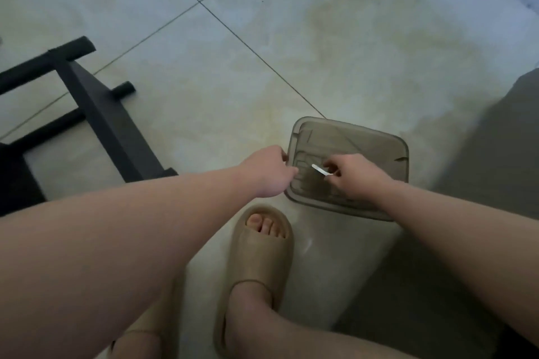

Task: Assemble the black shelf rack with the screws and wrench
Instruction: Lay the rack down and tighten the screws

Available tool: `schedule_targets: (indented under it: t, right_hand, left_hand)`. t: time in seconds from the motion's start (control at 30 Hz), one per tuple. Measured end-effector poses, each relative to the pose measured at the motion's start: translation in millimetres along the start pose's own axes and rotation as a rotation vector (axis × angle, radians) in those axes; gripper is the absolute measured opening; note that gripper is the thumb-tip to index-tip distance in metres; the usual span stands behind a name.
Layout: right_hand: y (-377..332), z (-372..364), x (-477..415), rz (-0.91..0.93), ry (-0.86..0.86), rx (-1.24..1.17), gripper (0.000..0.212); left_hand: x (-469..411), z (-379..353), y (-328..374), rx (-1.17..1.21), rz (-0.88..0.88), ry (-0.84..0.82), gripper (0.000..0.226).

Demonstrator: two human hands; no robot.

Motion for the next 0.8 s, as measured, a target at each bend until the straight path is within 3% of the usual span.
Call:
schedule_targets:
  t: [0.07,0.5,0.63,0.77,0.8]
  right_hand:
    - [0.8,-8.0,-17.3,-0.007,0.007,0.033,0.033]
    - [3.6,-17.9,-56.7,-0.014,0.089,0.121,0.03]
    - [-0.1,-2.6,-40.3,0.018,0.094,0.064,0.041]
    - [-12.9,13.3,-18.2,0.048,0.075,-0.013,0.024]
    - [-46.6,70.3,33.1,0.113,0.174,-0.026,0.02]
  left_hand:
    - [-11.5,-1.6,-3.8,0.058,-0.035,0.042,0.02]
    - [-22.8,-18.3,-20.2,0.266,-0.048,0.052,0.026]
    - [-14.8,-16.1,-20.7,0.203,-0.022,0.022,0.028]
    - [1.7,1.0,-27.4,-0.005,0.022,-0.046,0.031]
    - [62.1,49.6,-9.7,-0.086,0.011,0.052,0.03]
Point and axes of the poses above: each hand's wrist, its own x-axis away from the middle knuckle, its own z-axis out of the back of the hand, y = z × x, the point moved 10 cm from there along -x, towards the middle knuckle, and after that the axes turned 4 degrees about -y, right-handed, at the moved point
